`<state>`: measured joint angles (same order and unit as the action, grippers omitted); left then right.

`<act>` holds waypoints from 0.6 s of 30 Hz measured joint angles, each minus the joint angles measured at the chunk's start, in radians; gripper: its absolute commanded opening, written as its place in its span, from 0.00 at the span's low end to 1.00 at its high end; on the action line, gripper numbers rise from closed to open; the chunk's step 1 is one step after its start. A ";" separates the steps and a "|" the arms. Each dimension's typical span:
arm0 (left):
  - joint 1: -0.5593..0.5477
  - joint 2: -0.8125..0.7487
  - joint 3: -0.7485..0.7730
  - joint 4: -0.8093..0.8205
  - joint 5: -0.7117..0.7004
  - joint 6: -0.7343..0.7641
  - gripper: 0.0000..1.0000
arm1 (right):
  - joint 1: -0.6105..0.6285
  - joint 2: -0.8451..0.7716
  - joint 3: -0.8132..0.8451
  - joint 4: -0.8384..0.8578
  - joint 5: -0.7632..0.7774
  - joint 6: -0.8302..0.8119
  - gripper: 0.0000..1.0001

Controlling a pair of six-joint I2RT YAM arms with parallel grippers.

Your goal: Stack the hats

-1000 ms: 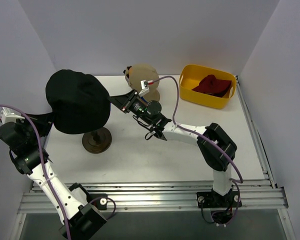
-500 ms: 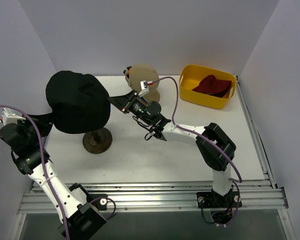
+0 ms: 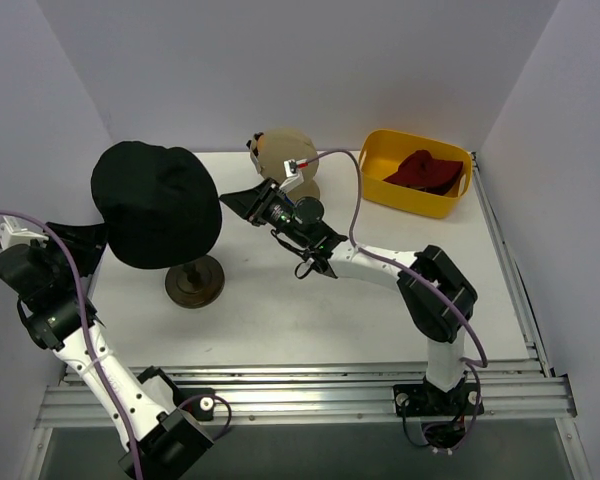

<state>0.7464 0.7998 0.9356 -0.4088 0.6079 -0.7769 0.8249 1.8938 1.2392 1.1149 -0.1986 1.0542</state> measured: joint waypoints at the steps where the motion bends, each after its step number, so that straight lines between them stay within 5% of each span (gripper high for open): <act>1: 0.000 0.000 0.013 -0.017 -0.008 0.001 0.56 | -0.008 -0.005 0.000 -0.023 0.000 -0.011 0.25; 10: 0.000 0.003 0.143 -0.084 -0.093 -0.013 0.66 | -0.076 -0.058 0.032 -0.165 -0.001 -0.101 0.26; 18: 0.000 0.080 0.286 -0.087 -0.115 -0.025 0.66 | -0.086 -0.020 0.356 -0.402 -0.099 -0.280 0.33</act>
<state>0.7460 0.8799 1.2217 -0.4961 0.4927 -0.8021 0.7387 1.8740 1.5948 0.7124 -0.2974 0.7746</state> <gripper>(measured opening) 0.659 0.306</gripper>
